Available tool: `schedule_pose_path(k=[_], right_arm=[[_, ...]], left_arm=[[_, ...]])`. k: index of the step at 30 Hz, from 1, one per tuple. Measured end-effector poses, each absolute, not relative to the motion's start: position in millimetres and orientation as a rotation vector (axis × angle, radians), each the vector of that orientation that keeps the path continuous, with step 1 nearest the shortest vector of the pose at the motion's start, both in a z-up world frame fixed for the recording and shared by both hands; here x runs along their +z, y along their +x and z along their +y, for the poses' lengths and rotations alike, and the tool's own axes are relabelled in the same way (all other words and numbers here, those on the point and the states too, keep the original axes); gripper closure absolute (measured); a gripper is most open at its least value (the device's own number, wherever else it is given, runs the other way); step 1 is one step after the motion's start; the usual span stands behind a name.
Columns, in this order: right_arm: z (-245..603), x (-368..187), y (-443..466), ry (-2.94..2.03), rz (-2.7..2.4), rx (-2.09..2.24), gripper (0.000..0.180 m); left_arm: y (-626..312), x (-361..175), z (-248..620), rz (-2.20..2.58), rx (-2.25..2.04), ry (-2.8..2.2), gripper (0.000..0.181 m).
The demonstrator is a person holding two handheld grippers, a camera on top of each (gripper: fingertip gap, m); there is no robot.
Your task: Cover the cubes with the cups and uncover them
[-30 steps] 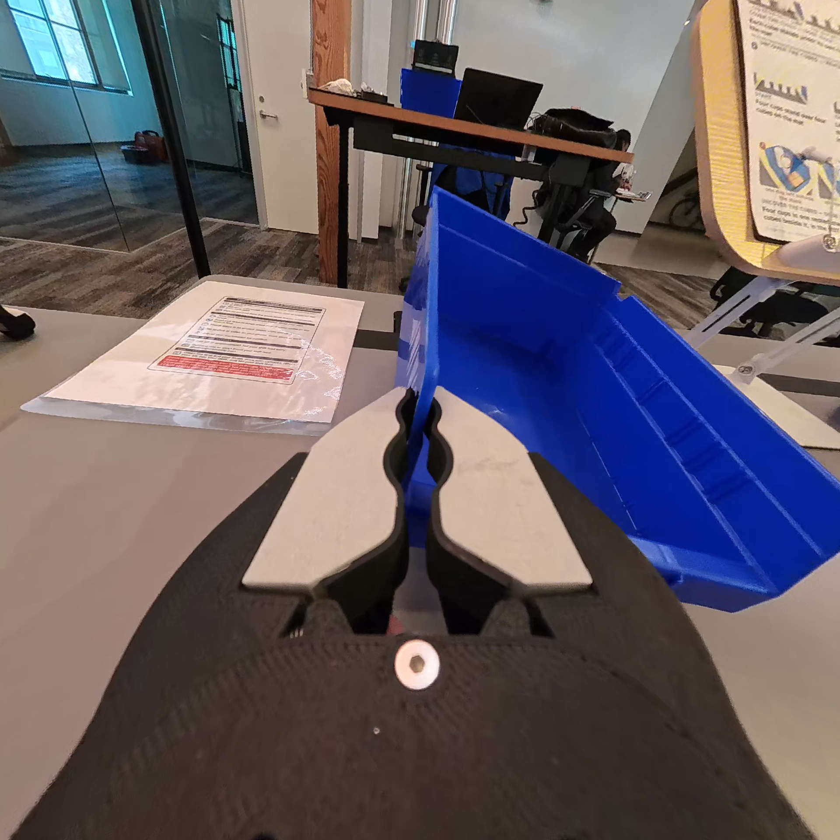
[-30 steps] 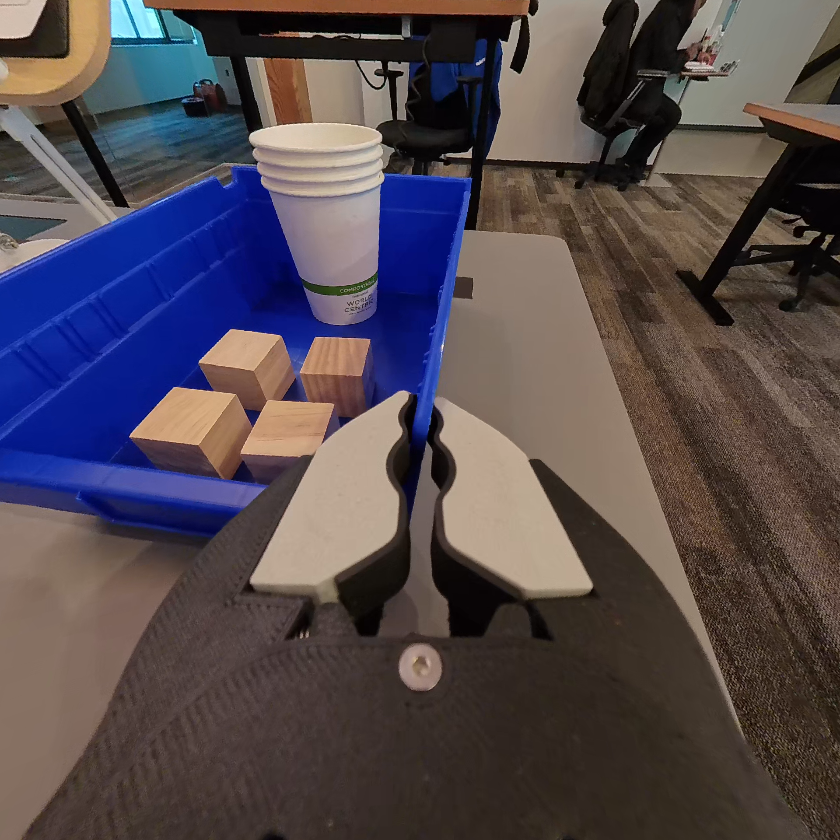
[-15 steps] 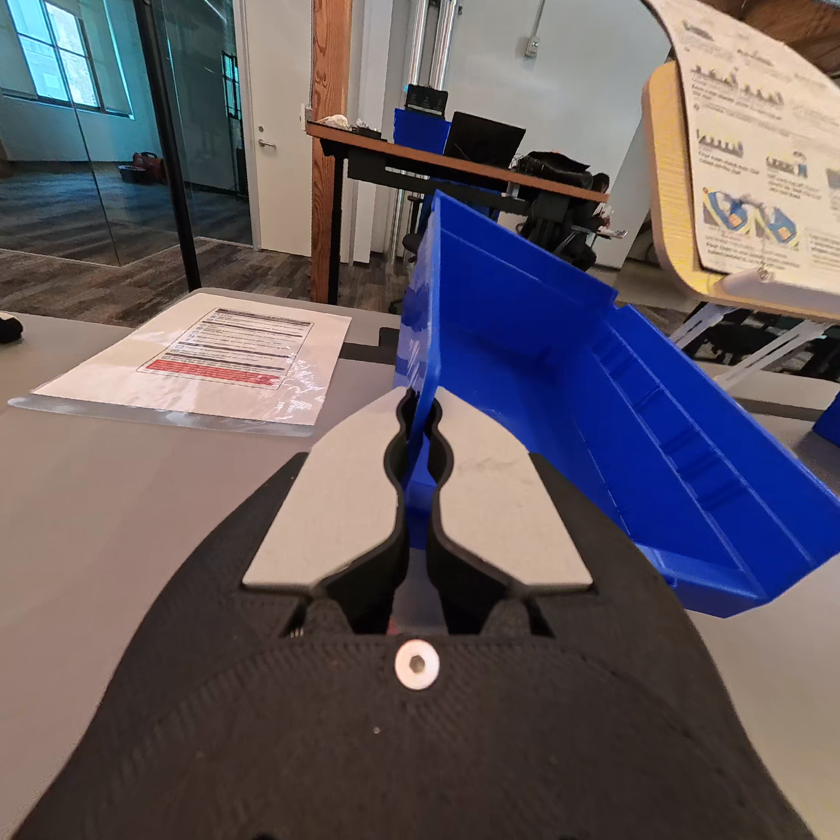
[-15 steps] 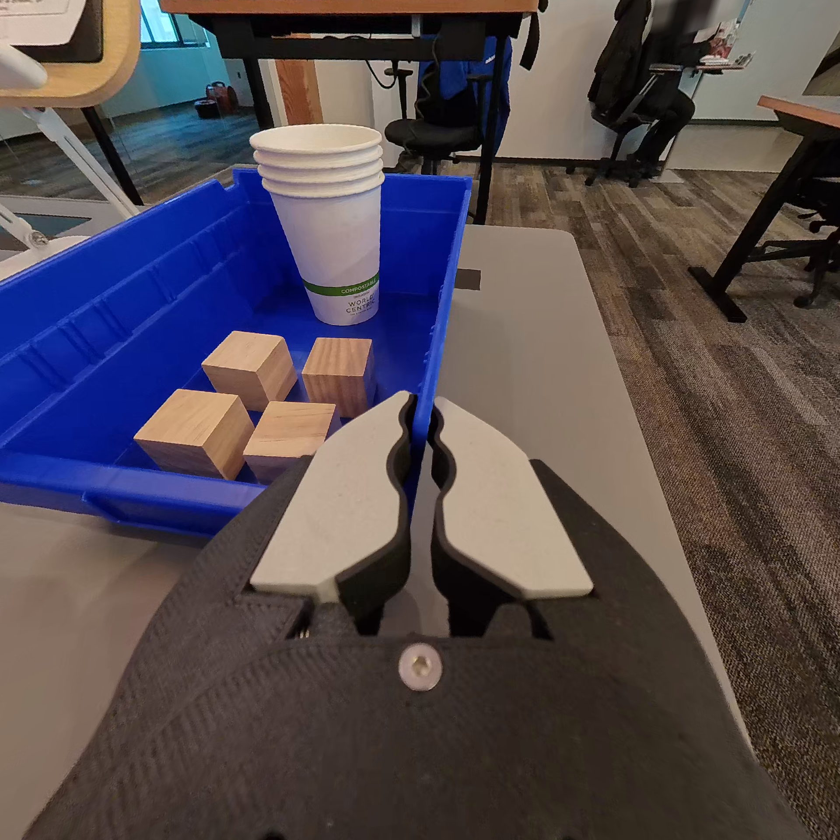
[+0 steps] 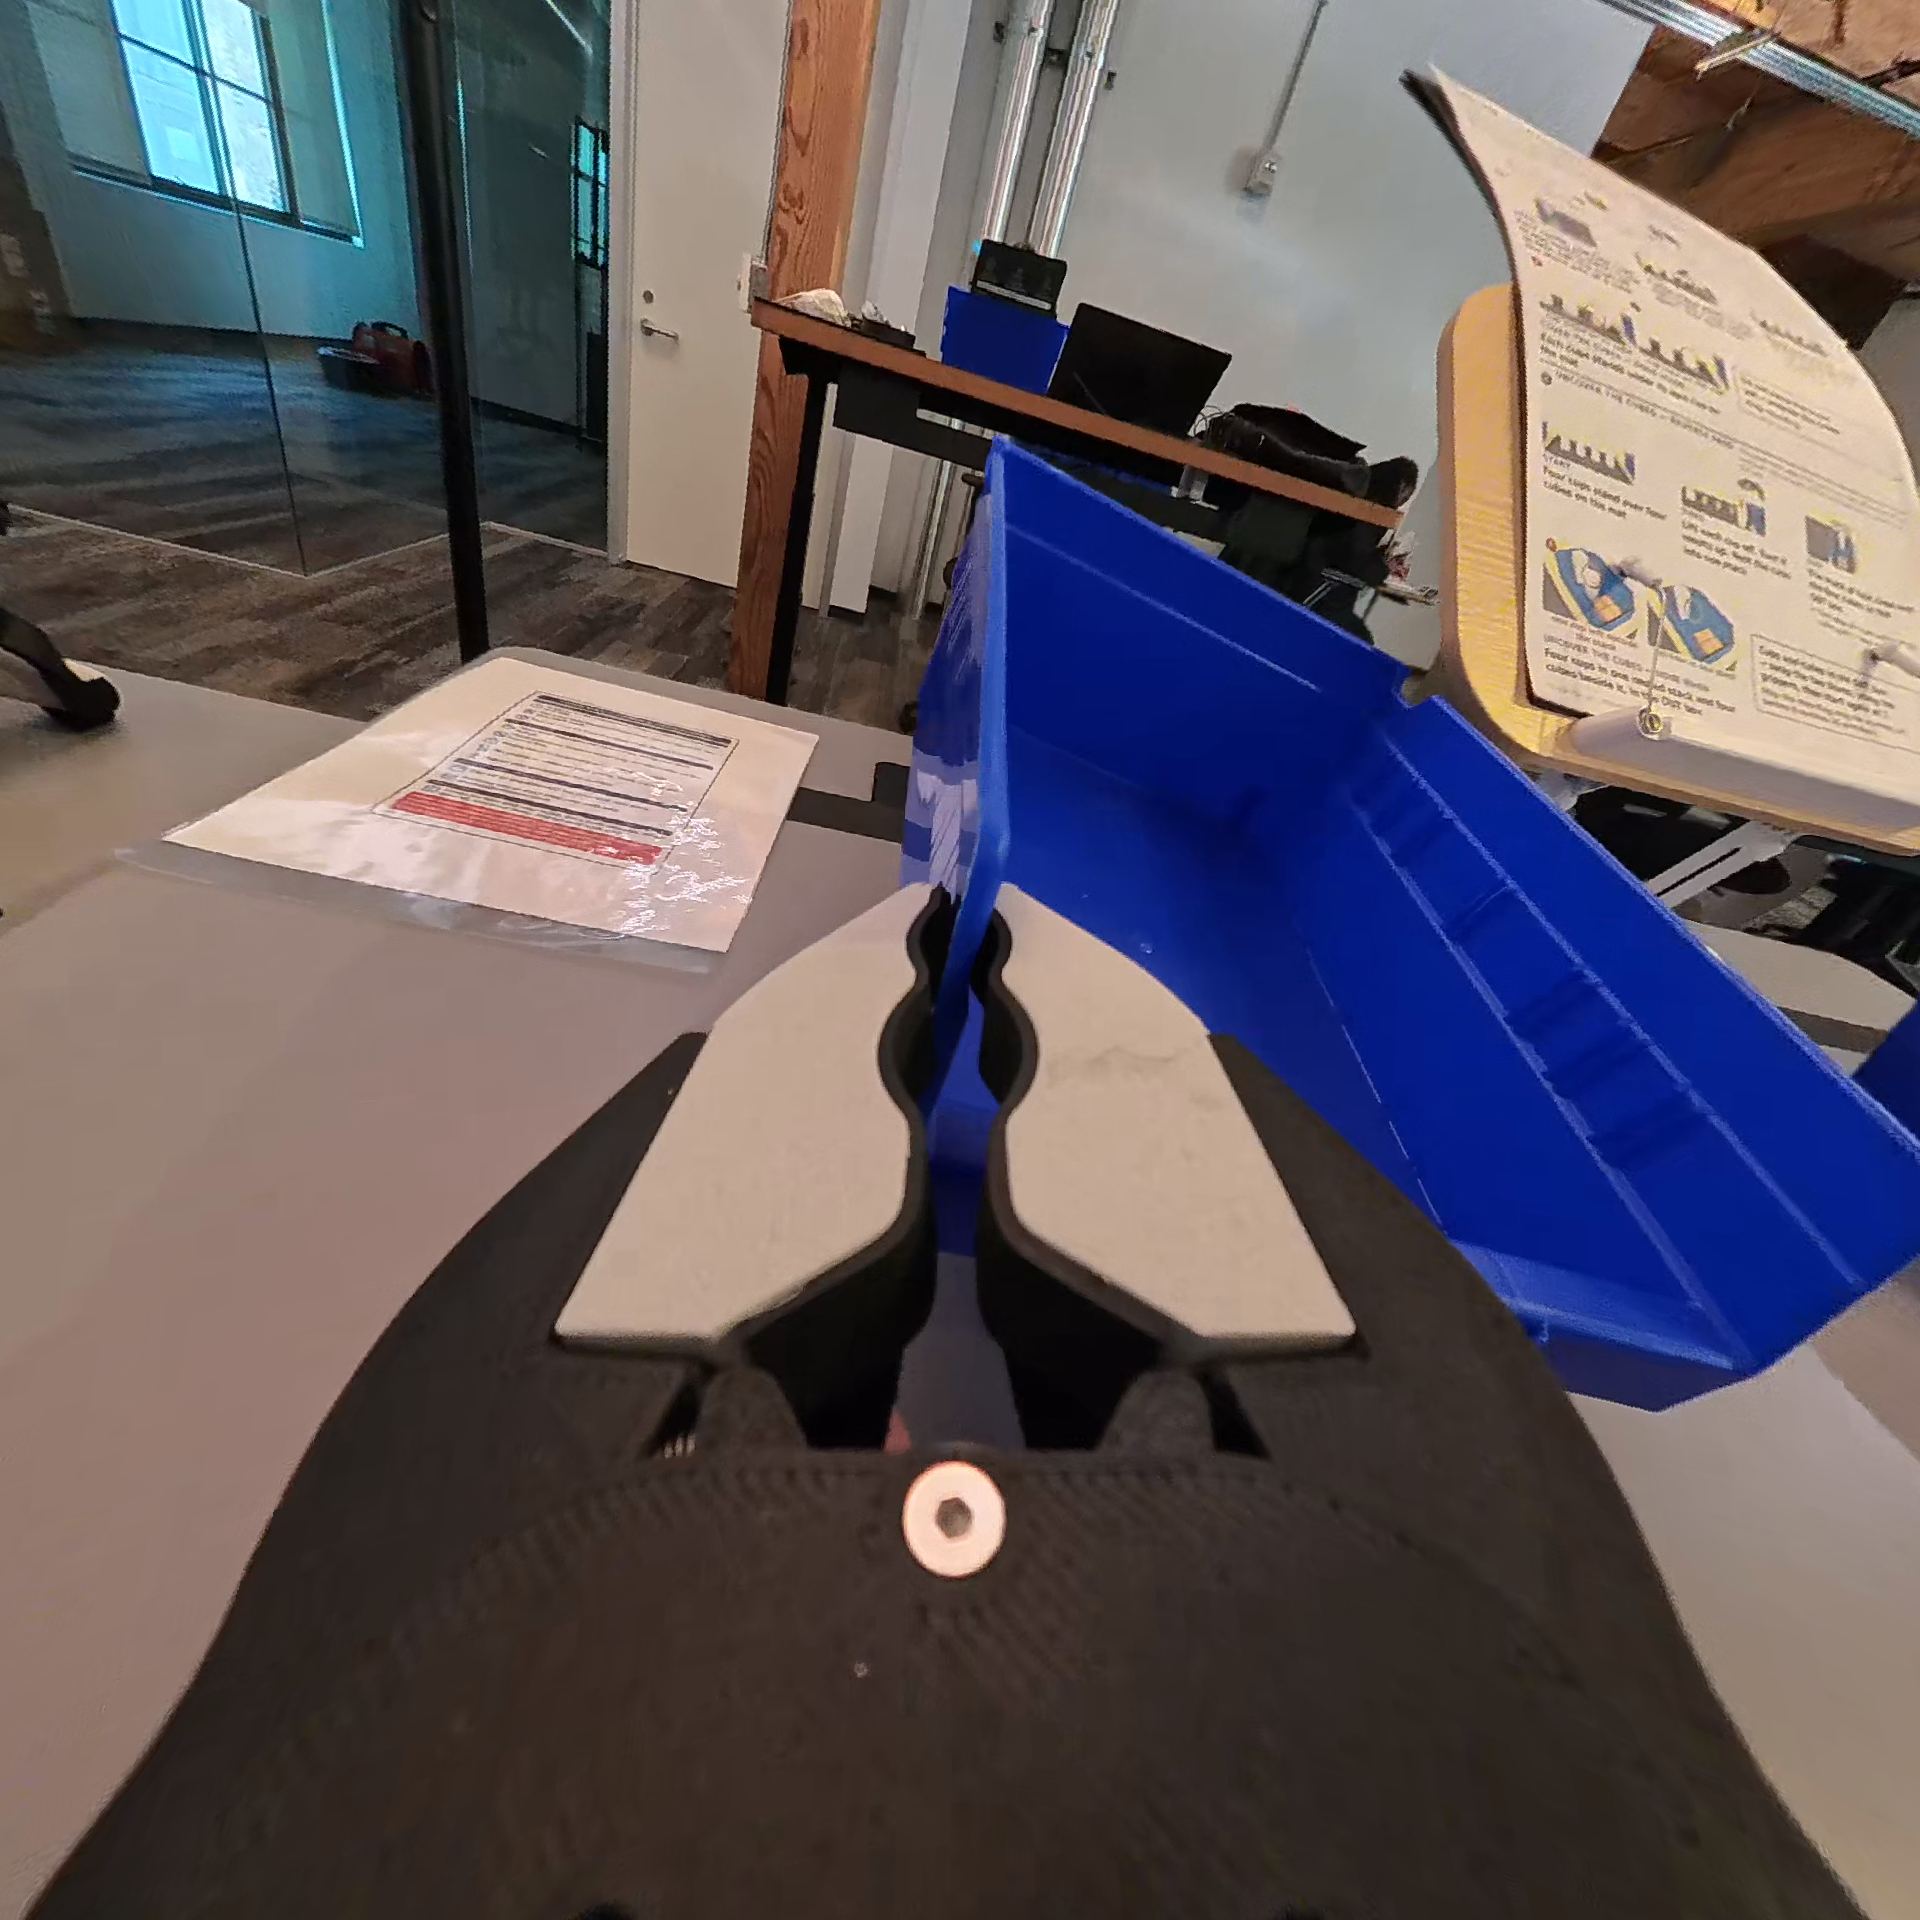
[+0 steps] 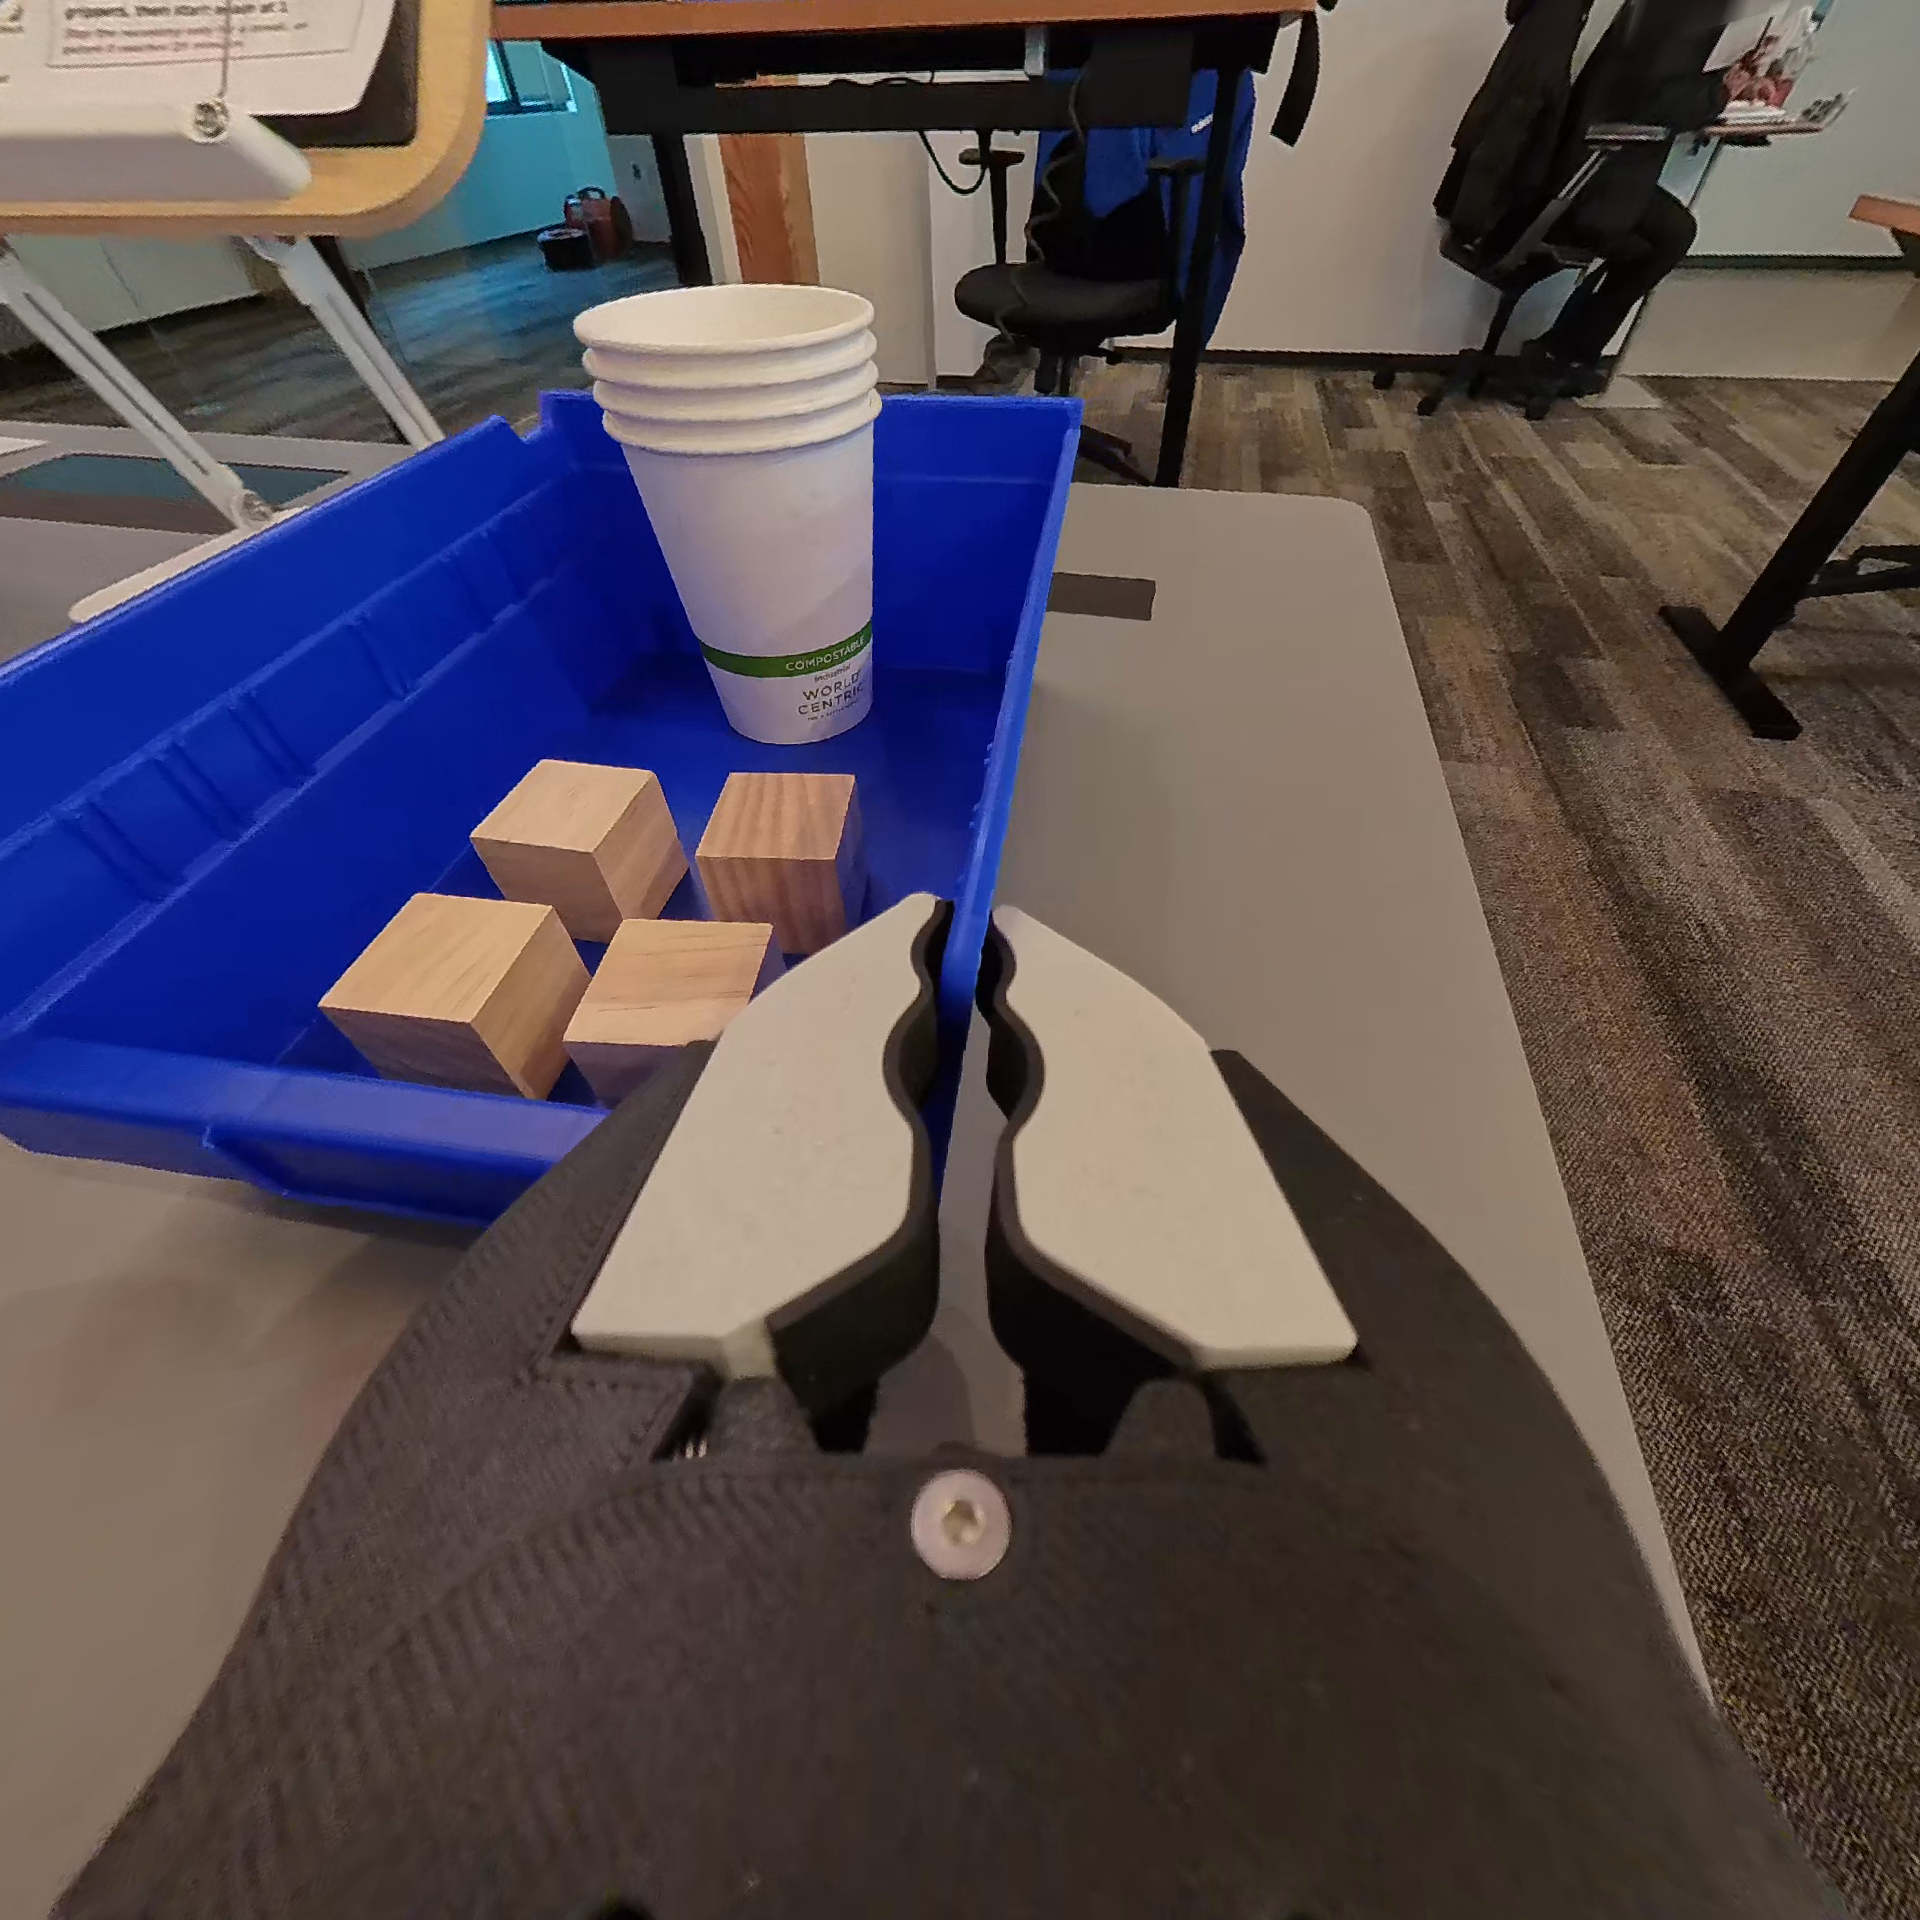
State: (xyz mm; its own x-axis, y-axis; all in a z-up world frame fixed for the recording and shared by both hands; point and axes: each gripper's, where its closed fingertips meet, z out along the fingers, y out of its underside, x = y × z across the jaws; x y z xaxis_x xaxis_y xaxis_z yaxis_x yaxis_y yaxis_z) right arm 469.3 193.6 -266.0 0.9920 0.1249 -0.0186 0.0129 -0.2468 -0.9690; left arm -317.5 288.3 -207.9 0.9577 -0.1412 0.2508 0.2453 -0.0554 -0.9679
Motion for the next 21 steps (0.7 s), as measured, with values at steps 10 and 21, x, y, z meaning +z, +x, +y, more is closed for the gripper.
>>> schedule_pose_path(k=[10,21], right_arm=[[154,-266,458,-1.816,-0.194,0.201,0.175],[124,-265,433,-1.803,-0.360,0.344,0.175]], left_arm=[[-337,-186,245,-0.103,-0.331,-1.581,0.178],[-376,-193,189,-0.183,-0.282,-1.581,0.178]])
